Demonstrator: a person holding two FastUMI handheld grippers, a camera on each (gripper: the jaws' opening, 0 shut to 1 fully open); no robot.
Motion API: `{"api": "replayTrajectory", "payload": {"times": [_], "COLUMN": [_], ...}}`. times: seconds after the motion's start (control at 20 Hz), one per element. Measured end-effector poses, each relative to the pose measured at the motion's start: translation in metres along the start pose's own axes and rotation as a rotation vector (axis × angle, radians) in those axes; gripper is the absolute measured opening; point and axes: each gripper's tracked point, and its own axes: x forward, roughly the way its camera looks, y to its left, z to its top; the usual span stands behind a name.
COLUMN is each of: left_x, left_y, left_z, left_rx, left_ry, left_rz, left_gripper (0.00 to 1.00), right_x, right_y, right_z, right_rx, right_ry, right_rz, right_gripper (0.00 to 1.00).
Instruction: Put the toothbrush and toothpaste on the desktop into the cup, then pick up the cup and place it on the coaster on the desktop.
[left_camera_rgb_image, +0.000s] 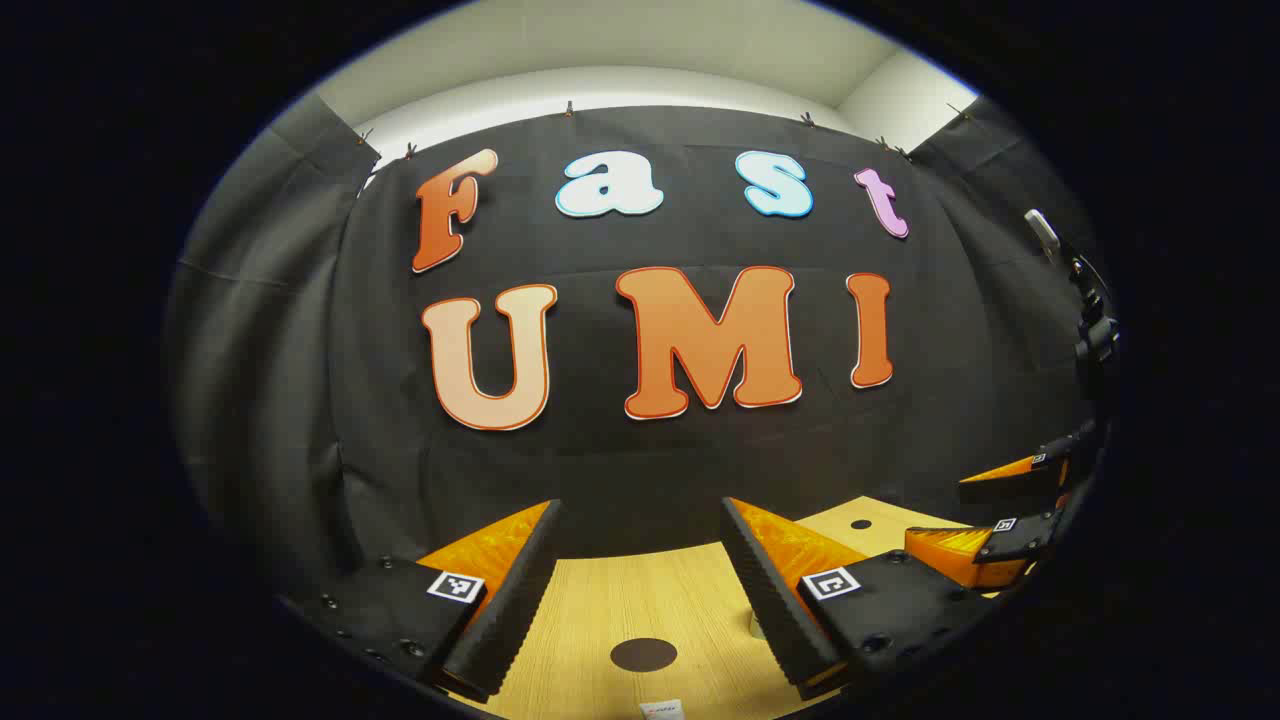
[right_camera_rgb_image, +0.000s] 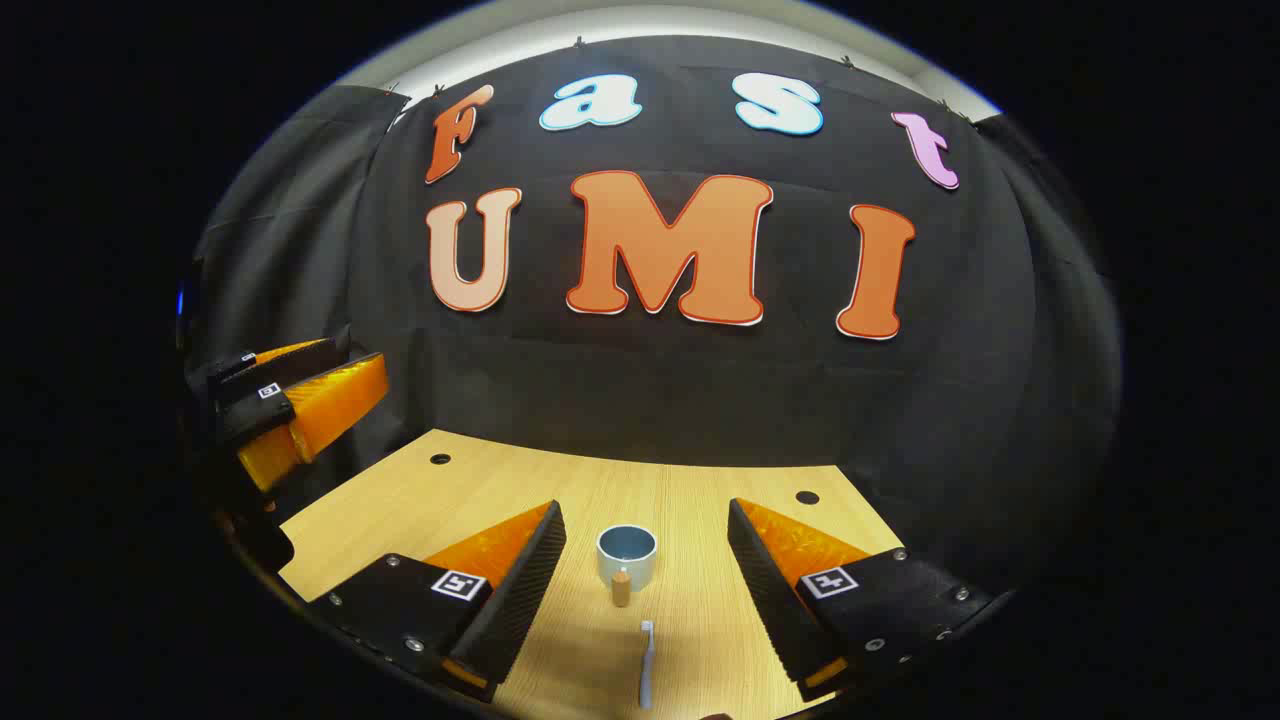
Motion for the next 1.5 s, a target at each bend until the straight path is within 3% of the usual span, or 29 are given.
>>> {"api": "replayTrajectory", "payload": {"times": [0.9, 1.5], "left_x": [-0.004, -0.006], "left_y": [-0.005, -0.01], "left_z": [-0.003, -0.016], "left_rx": [-0.002, -0.008], "left_ry": [0.005, 0.068], "left_rz": [-0.012, -0.015], "left_gripper": [1.0, 1.0], "right_x": [-0.004, -0.003], "right_y": [0.003, -0.003], "right_z": [-0.007, -0.021], "right_rx": [-0.005, -0.018], "right_ry": [0.023, 0.077], "right_rz": [0.011, 0.021], "right_gripper": [0.98, 0.98]}}
